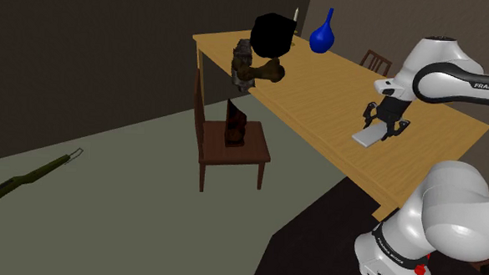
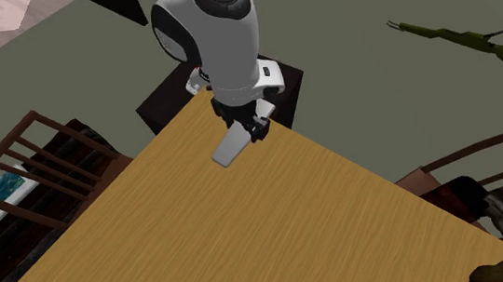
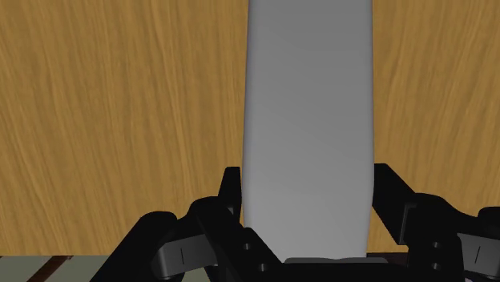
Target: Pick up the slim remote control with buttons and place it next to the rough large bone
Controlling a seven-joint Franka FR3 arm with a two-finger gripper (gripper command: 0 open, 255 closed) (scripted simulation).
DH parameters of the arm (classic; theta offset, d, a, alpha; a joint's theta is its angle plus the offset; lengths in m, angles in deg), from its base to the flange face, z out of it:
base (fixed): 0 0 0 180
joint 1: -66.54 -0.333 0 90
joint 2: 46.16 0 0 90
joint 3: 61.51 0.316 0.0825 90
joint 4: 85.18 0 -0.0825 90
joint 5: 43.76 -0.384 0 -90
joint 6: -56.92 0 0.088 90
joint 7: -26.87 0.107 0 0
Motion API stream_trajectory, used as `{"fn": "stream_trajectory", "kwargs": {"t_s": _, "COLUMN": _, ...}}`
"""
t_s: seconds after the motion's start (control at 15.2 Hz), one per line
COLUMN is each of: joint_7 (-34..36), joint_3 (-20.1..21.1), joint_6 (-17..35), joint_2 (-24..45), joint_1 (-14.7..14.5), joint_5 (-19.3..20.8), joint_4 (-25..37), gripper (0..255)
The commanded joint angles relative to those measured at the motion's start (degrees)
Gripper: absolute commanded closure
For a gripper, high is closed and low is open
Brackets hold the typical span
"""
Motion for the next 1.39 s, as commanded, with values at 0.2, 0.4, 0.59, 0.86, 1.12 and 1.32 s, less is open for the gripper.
{"fn": "stream_trajectory", "kwargs": {"t_s": 0.2, "joint_7": -0.32, "joint_3": 2.92, "joint_6": -3.80, "joint_2": -0.93, "joint_1": -0.16, "joint_5": -2.31, "joint_4": 2.62, "gripper": 255}}
{"fn": "stream_trajectory", "kwargs": {"t_s": 0.4, "joint_7": -0.57, "joint_3": 4.48, "joint_6": -5.99, "joint_2": -1.30, "joint_1": -0.29, "joint_5": -3.57, "joint_4": 4.32, "gripper": 255}}
{"fn": "stream_trajectory", "kwargs": {"t_s": 0.59, "joint_7": -0.81, "joint_3": 5.93, "joint_6": -8.11, "joint_2": -1.51, "joint_1": -0.48, "joint_5": -4.76, "joint_4": 6.13, "gripper": 255}}
{"fn": "stream_trajectory", "kwargs": {"t_s": 0.86, "joint_7": -1.12, "joint_3": 7.72, "joint_6": -10.85, "joint_2": -1.58, "joint_1": -0.80, "joint_5": -6.27, "joint_4": 8.68, "gripper": 255}}
{"fn": "stream_trajectory", "kwargs": {"t_s": 1.12, "joint_7": -1.43, "joint_3": 9.34, "joint_6": -13.50, "joint_2": -1.40, "joint_1": -1.18, "joint_5": -7.67, "joint_4": 11.40, "gripper": 255}}
{"fn": "stream_trajectory", "kwargs": {"t_s": 1.32, "joint_7": -1.06, "joint_3": 7.48, "joint_6": -11.57, "joint_2": 2.97, "joint_1": -4.49, "joint_5": -8.53, "joint_4": 14.54, "gripper": 255}}
